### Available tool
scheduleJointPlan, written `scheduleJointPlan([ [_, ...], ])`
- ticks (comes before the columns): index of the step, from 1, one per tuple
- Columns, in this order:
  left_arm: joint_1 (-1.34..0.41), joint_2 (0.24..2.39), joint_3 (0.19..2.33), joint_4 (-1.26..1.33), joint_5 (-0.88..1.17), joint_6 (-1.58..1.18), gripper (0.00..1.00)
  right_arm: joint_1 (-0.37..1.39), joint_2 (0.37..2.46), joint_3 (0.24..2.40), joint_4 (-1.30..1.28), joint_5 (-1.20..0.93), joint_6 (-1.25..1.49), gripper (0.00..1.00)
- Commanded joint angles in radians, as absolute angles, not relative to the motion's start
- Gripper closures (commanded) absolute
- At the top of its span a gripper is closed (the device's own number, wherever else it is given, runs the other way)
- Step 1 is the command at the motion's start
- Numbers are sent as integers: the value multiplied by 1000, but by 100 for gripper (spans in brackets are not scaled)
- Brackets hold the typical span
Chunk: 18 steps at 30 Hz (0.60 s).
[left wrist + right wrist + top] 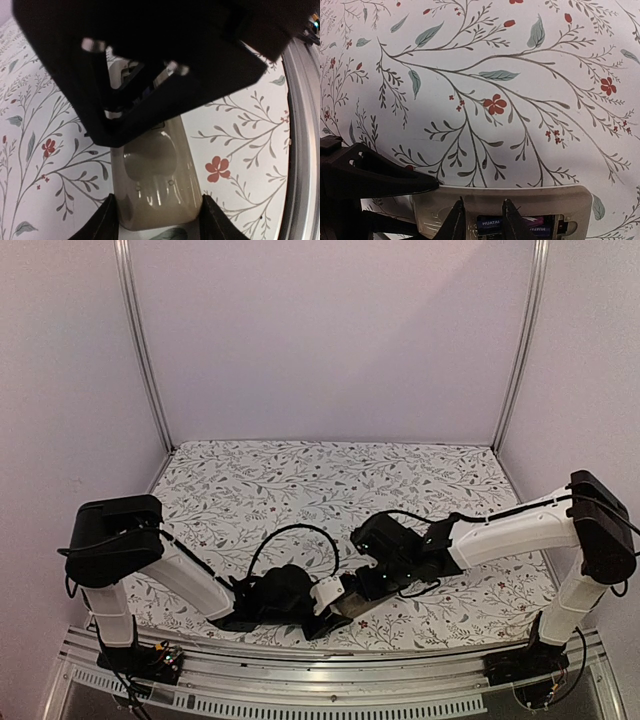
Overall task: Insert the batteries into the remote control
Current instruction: Load the battery cover onto the remote control without the battery cover.
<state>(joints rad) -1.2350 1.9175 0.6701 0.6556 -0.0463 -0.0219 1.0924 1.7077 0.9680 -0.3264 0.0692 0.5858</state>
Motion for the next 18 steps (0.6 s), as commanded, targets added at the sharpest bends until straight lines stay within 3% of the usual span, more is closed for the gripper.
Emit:
scheduleJointPlan([
  [1,-1231,1938,643,604,-68,-25,56,1121,1682,899,-306,36,568,76],
  [8,-1227,1941,646,606,-64,-26,56,1121,1665,883,-306,48,554,77],
  [18,-1225,1936,646,614,-63,-28,53,1121,1642,916,-312,75,525,70],
])
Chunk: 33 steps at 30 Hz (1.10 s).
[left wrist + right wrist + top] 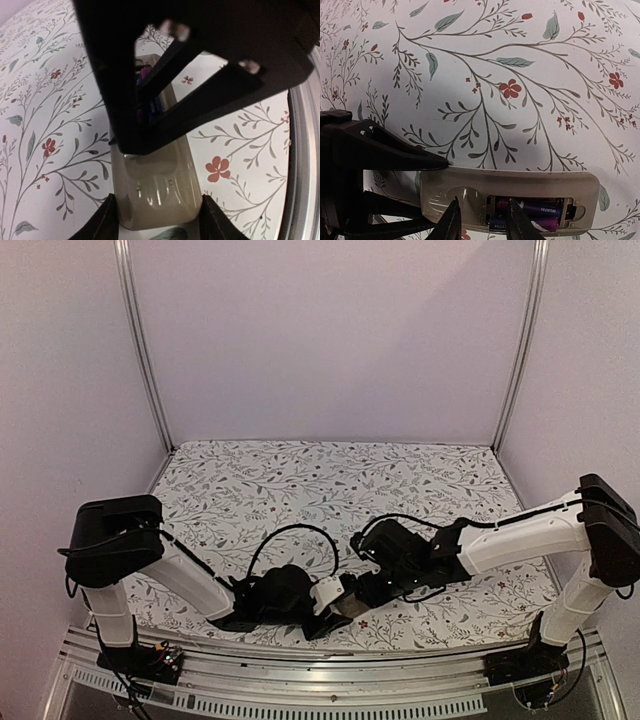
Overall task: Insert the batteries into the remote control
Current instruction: Load the battery cover onto the remote control without the battery cover.
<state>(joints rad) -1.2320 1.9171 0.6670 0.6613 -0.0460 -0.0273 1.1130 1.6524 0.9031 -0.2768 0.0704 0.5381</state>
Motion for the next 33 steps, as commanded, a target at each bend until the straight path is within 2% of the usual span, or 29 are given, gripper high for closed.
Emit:
scheduleJointPlan([
  [1,-1224,1936,646,614,-61,-29,53,1119,1642,920,-312,75,526,70],
  [7,-1224,1935,641,615,-57,-29,53,1107,1602,956,-329,57,518,68],
  [13,-1216,1916,620,630,-21,-2,50,1019,1485,880,-340,-68,453,67],
  [18,-1177,1897,619,590,-9,19,47,996,1362,827,-296,-138,99,62],
  [21,-1160,1884,609,589,12,25,43,985,1320,810,-296,-158,-201,64],
  [25,-1155,1871,595,610,66,25,38,983,1301,775,-297,-287,-579,64],
  [33,-1155,1789,526,685,89,12,34,982,1495,871,-364,-319,-813,75],
])
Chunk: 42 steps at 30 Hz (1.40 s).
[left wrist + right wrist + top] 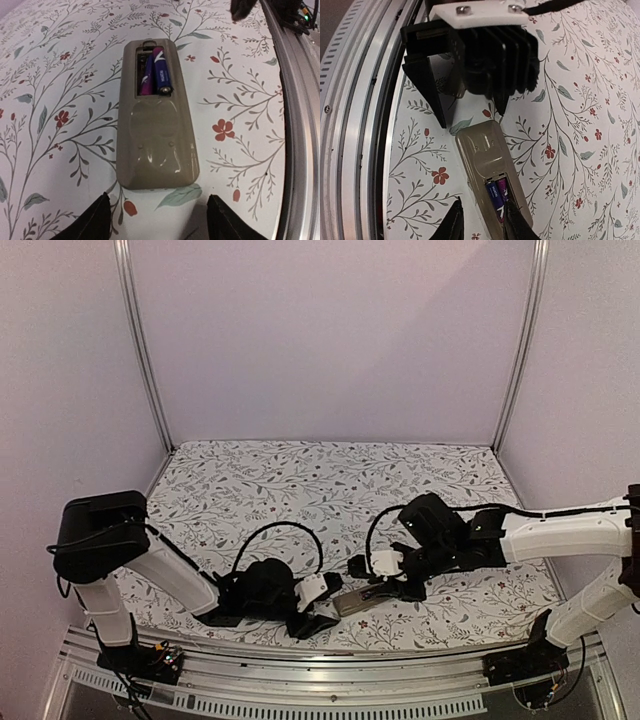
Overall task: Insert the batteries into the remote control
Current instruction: Load the battery cover onto the remote control without the battery cover.
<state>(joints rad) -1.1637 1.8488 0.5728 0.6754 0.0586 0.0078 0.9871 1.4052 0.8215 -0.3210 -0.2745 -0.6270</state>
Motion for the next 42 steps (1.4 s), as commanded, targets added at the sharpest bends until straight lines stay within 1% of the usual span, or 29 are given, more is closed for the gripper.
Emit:
scheduleJointPlan([
  [1,-1156,1773,516,694,94,12,34,983,1525,883,-370,-318,-828,76],
  [9,-1156,1682,467,700,92,16,33,978,1600,910,-375,-268,-884,77],
  [26,-1153,1675,464,663,72,27,33,924,1679,946,-408,-289,-914,78],
  [35,-1148,1679,468,647,66,33,33,923,1719,971,-445,-308,-926,84],
  [38,-1146,1679,466,644,61,34,33,923,1727,982,-449,-309,-927,90],
  [42,-1145,1679,462,644,62,32,33,923,1717,996,-459,-307,-928,94],
])
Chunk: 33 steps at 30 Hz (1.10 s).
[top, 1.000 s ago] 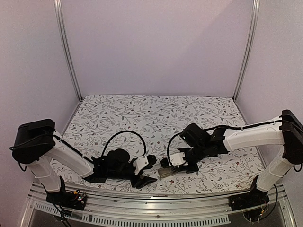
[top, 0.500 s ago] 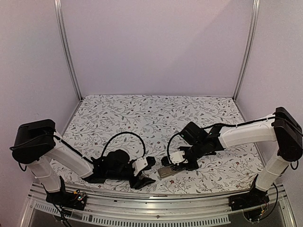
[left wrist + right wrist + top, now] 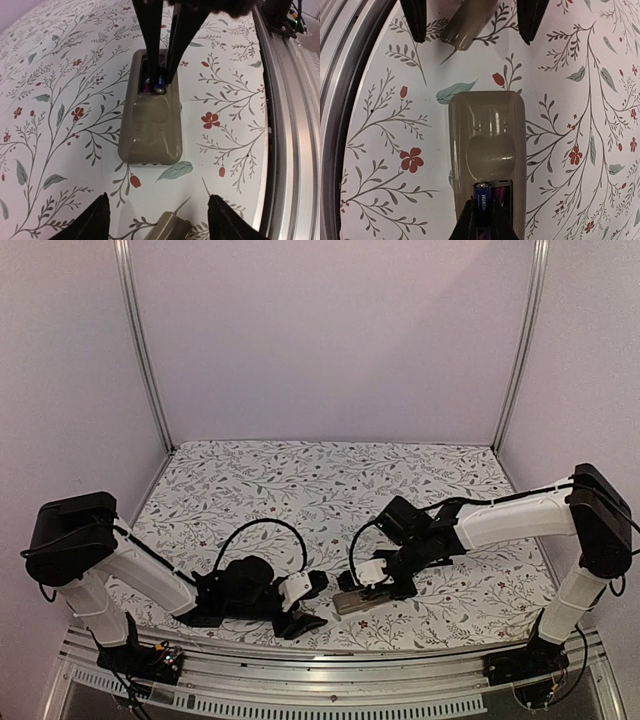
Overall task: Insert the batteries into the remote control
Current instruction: Load the battery cover onto the remote control without the battery cover.
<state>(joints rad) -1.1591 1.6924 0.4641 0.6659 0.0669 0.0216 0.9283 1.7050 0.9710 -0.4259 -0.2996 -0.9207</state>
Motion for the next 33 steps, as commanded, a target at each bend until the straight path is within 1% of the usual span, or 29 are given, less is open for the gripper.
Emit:
scheduleJointPlan([
  [1,-1145,1679,463,644,63,32,33,923,1713,1003,-464,-305,-928,95],
  [4,-1143,1684,464,644,65,32,33,923,1710,1022,-481,-305,-933,98],
  [10,-1143,1696,475,641,72,33,34,890,1704,1045,-474,-348,-932,100],
  [20,-1143,1704,482,637,75,35,34,881,1728,1006,-401,-363,-936,100],
  [33,-1143,1710,487,626,75,41,34,862,1743,947,-374,-393,-934,100],
])
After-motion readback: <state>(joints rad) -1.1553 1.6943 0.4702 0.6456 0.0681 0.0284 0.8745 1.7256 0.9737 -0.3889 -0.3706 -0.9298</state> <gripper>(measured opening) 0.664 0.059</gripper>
